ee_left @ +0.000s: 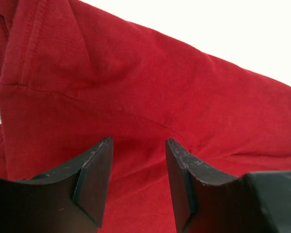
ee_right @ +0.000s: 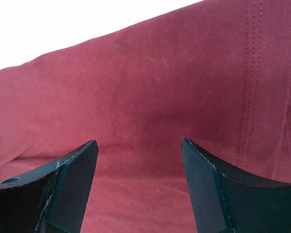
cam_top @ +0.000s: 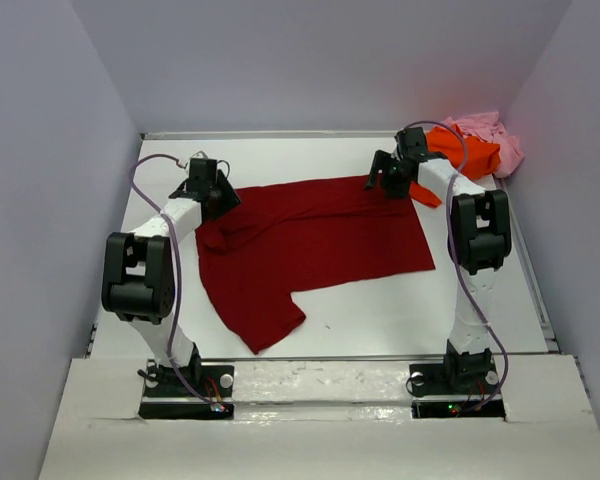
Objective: Fold and stack the t-shirts
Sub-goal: Fold the flattened tshirt in 1/3 of the way
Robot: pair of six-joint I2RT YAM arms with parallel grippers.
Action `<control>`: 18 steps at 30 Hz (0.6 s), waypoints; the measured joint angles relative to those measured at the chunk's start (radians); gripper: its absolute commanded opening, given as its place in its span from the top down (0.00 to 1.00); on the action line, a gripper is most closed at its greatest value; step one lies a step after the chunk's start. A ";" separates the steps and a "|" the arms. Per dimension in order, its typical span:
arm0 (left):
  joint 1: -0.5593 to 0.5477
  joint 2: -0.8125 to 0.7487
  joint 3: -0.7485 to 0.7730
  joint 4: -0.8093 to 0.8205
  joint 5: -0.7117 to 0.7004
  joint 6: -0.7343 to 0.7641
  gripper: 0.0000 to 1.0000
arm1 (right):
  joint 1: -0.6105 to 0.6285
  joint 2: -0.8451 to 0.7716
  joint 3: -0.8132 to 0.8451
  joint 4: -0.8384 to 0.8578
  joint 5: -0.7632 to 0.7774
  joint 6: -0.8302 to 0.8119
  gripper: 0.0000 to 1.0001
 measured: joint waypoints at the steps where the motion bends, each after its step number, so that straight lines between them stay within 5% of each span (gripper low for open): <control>1: 0.000 0.008 0.001 0.002 0.002 0.001 0.44 | 0.000 0.000 0.000 0.000 -0.001 0.000 0.25; 18: 0.000 0.213 0.183 -0.131 0.008 0.045 0.45 | -0.001 0.013 -0.007 0.021 -0.022 0.000 0.25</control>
